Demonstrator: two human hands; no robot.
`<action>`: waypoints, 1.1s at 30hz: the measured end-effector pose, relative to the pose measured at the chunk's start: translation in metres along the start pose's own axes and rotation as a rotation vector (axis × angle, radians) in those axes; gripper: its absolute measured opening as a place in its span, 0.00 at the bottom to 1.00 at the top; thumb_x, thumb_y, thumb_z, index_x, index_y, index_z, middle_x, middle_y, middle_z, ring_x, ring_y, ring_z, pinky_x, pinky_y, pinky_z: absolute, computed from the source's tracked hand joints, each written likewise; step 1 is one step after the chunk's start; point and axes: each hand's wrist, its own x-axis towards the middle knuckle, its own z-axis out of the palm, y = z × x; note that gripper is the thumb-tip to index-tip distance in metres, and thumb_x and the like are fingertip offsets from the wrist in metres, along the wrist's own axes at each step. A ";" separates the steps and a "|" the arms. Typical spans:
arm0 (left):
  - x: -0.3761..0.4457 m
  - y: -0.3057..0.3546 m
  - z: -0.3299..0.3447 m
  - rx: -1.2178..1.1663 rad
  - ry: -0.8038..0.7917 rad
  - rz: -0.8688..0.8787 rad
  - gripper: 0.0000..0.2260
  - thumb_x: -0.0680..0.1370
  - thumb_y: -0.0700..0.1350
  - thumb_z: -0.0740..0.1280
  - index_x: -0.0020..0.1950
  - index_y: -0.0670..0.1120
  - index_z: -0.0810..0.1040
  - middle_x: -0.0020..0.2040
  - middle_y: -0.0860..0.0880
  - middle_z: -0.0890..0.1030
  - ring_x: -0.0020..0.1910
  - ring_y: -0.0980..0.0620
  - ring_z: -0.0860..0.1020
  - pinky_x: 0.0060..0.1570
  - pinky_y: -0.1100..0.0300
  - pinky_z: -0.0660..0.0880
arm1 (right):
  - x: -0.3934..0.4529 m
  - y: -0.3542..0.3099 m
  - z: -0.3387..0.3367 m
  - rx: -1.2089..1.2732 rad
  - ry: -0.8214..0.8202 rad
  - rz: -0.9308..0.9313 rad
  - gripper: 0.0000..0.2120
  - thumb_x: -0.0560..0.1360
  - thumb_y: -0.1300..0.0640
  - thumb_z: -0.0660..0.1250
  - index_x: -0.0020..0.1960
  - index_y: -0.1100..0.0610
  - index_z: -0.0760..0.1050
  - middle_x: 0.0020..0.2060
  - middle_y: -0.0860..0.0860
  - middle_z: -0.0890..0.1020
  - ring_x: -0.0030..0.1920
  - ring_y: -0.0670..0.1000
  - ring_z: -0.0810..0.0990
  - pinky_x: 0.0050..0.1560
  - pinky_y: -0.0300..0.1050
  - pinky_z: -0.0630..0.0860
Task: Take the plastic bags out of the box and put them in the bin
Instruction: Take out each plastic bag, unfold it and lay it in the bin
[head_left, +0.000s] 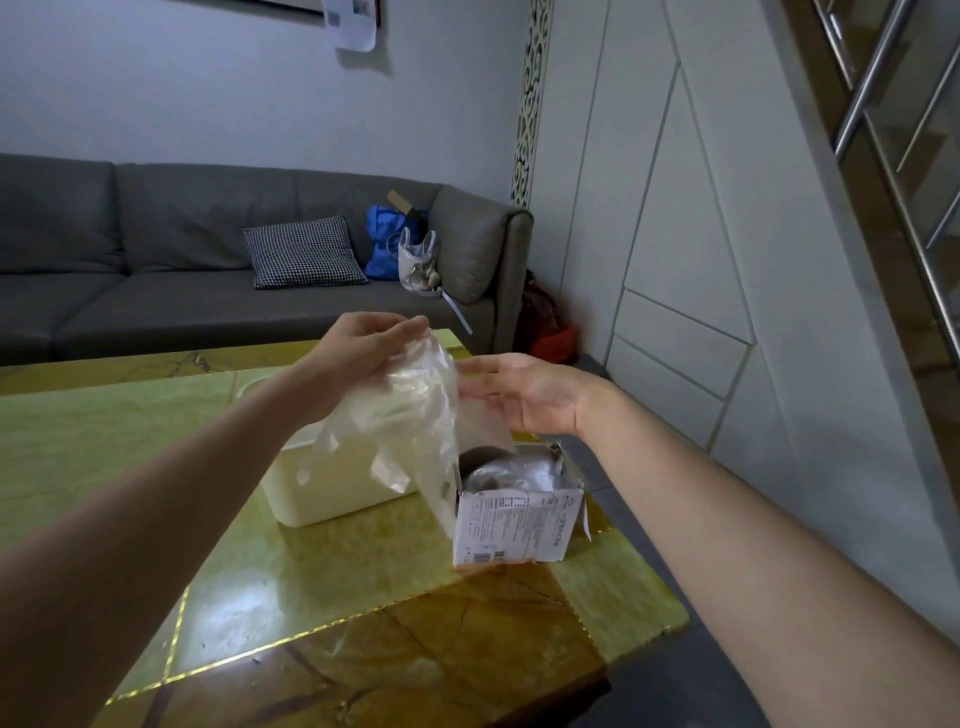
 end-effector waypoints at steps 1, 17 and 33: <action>0.000 -0.001 -0.002 0.009 -0.020 -0.016 0.06 0.76 0.51 0.65 0.44 0.51 0.79 0.38 0.47 0.77 0.30 0.55 0.70 0.25 0.66 0.70 | 0.000 -0.003 0.001 0.010 0.040 -0.025 0.16 0.71 0.63 0.69 0.58 0.60 0.74 0.44 0.53 0.83 0.37 0.46 0.80 0.40 0.37 0.79; 0.053 -0.050 -0.114 0.361 0.482 -0.088 0.16 0.72 0.46 0.71 0.56 0.40 0.77 0.51 0.40 0.79 0.47 0.48 0.75 0.43 0.55 0.71 | 0.114 -0.014 0.030 -0.446 0.714 -0.370 0.15 0.76 0.71 0.59 0.41 0.54 0.60 0.39 0.56 0.71 0.32 0.51 0.75 0.26 0.40 0.72; 0.078 -0.122 -0.063 1.222 -0.573 -0.362 0.18 0.78 0.42 0.63 0.68 0.52 0.69 0.67 0.48 0.70 0.62 0.48 0.71 0.60 0.60 0.68 | 0.177 0.023 0.032 -1.354 0.496 -0.036 0.22 0.75 0.69 0.60 0.67 0.60 0.61 0.60 0.59 0.71 0.59 0.60 0.71 0.49 0.50 0.70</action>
